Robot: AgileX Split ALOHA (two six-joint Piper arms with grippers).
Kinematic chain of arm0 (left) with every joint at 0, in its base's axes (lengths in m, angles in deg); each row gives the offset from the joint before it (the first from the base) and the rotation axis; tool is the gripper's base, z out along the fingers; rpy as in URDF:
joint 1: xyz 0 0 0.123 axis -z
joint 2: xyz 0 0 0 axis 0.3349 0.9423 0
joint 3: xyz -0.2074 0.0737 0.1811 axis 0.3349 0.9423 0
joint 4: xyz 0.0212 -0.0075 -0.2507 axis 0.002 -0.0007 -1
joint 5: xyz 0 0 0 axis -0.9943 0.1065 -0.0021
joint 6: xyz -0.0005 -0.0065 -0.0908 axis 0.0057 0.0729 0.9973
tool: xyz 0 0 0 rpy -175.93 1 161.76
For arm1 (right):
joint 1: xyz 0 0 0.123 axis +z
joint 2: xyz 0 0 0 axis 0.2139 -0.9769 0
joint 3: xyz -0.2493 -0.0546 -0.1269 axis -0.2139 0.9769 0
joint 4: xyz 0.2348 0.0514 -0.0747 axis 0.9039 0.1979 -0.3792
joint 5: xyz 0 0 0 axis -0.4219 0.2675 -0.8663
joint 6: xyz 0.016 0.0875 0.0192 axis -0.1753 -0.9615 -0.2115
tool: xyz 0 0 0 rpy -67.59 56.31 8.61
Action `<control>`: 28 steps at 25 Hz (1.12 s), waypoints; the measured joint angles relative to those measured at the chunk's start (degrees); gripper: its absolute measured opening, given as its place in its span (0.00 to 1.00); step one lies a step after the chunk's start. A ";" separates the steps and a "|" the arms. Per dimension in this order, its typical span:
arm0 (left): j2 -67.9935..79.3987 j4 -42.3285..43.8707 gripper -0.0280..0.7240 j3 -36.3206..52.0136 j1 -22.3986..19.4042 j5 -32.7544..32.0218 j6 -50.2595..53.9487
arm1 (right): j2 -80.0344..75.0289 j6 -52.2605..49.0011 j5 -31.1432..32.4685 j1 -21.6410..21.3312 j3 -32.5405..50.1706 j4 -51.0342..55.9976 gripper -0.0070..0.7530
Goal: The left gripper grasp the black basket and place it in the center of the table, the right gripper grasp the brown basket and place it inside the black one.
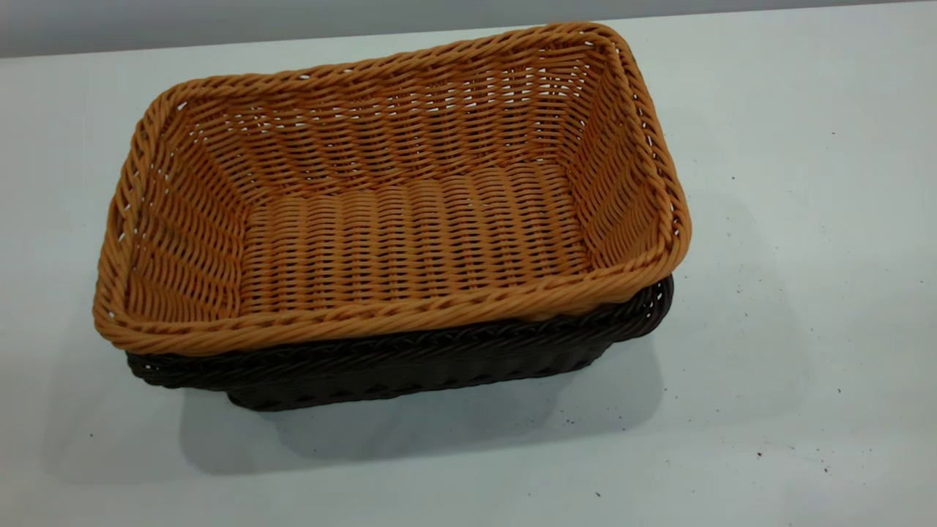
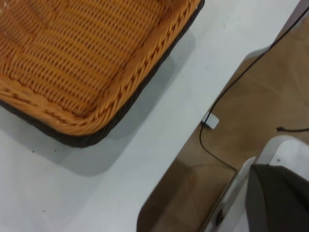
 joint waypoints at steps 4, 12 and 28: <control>0.00 0.00 0.04 1.05 0.00 -0.96 -0.58 | 0.00 0.00 0.00 0.00 0.00 0.00 0.01; 0.00 0.00 0.04 1.00 0.00 -0.51 -0.58 | 0.00 -1.47 0.00 0.00 0.00 1.83 0.01; -0.08 0.00 0.04 1.00 -24.57 -0.65 -0.60 | 0.00 -1.37 0.17 -1.19 0.00 1.75 0.01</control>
